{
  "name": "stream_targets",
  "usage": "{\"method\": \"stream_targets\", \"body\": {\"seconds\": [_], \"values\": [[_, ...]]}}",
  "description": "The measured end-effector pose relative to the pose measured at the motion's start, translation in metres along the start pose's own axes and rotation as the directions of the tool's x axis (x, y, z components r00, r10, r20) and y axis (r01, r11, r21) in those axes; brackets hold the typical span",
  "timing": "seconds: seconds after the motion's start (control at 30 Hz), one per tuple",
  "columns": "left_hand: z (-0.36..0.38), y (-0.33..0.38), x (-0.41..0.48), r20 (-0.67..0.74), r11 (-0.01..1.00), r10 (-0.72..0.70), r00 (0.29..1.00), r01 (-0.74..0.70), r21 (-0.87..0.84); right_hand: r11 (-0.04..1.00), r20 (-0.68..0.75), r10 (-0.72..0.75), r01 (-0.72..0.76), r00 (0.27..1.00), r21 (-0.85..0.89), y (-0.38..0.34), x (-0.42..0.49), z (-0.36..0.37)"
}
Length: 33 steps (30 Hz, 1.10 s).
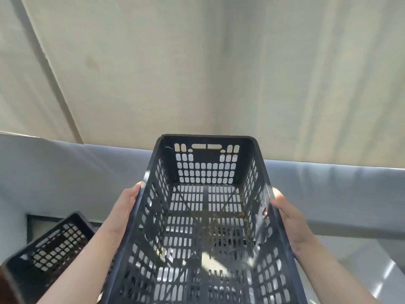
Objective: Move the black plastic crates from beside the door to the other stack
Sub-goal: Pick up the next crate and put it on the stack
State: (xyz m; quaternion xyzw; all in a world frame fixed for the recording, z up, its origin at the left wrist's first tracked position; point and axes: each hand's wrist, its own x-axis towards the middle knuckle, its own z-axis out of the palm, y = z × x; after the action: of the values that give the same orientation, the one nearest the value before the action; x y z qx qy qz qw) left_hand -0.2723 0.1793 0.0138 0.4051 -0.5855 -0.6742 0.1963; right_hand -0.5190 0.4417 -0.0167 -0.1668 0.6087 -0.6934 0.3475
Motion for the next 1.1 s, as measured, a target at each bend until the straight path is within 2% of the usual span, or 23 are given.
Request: {"method": "stream_targets", "body": {"seconds": [0.17,0.23,0.37,0.47,0.6,0.7,0.8,0.9,1.1], "values": [[0.048,-0.02,0.01,0.086,0.997,-0.048,0.995,0.053,-0.058,0.999,-0.013,0.027,-0.027,1.0,0.027,0.001,-0.014,-0.051],[0.059,-0.032,0.016,0.106,0.996,-0.06,0.993,0.067,-0.061,0.999,-0.043,0.042,-0.043,0.998,-0.015,0.006,-0.017,-0.064],[0.073,-0.05,0.048,0.109,0.998,-0.06,0.992,0.057,0.028,0.994,-0.1,0.081,-0.088,0.992,-0.067,0.026,-0.008,-0.083],[0.067,-0.07,0.076,0.122,0.993,-0.061,0.991,0.048,0.106,0.987,-0.091,0.152,-0.155,0.984,-0.032,0.049,0.005,-0.093],[0.063,-0.091,0.088,0.181,0.995,-0.069,0.981,0.055,0.08,0.982,-0.099,0.183,-0.186,0.978,-0.023,0.067,0.017,-0.093],[0.058,-0.11,0.111,0.205,0.99,-0.089,0.975,0.064,0.127,0.975,-0.139,0.198,-0.209,0.97,-0.071,0.082,0.026,-0.09],[0.055,-0.13,0.13,0.189,0.985,-0.151,0.97,0.13,0.117,0.968,-0.194,0.17,-0.201,0.966,-0.153,0.096,0.035,-0.082],[0.065,-0.141,0.142,0.174,0.981,-0.183,0.968,0.167,0.103,0.968,-0.247,0.2,-0.23,0.948,-0.101,0.12,0.049,-0.089],[0.073,-0.184,0.169,0.105,0.945,-0.283,0.953,0.258,0.202,0.956,-0.166,0.258,-0.276,0.952,-0.097,0.16,0.082,-0.108]]}}
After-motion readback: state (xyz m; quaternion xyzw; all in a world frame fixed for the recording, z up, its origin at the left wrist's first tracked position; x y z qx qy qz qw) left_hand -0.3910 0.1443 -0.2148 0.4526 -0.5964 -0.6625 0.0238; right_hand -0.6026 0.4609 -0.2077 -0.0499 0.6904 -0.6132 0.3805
